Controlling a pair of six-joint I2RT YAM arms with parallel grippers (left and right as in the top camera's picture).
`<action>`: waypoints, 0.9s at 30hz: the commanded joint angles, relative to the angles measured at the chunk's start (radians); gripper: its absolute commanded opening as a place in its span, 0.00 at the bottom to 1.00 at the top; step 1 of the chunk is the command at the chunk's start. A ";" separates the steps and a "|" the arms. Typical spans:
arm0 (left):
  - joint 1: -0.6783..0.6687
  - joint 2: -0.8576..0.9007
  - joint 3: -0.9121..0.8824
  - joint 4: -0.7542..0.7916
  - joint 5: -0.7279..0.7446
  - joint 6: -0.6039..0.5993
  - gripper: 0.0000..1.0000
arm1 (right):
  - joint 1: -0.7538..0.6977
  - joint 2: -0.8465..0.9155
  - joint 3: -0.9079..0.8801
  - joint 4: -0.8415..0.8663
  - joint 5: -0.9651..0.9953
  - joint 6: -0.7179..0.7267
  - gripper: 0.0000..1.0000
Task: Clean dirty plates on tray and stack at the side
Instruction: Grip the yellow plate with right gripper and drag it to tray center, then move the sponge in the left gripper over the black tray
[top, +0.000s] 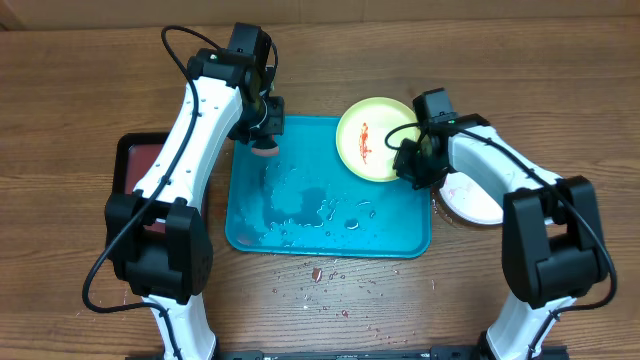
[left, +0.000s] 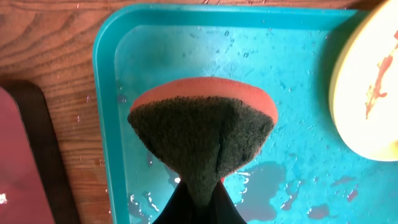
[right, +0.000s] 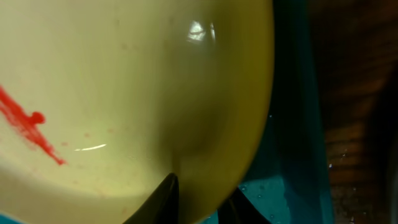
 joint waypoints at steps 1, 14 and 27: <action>0.019 -0.019 0.011 -0.028 0.006 0.031 0.04 | 0.002 0.002 0.014 -0.026 0.017 -0.004 0.22; 0.240 -0.251 0.124 -0.253 -0.060 0.030 0.04 | 0.161 -0.011 0.066 -0.185 -0.039 -0.086 0.33; 0.428 -0.257 -0.263 -0.142 -0.153 0.035 0.04 | 0.040 -0.021 0.226 -0.289 -0.056 -0.137 0.54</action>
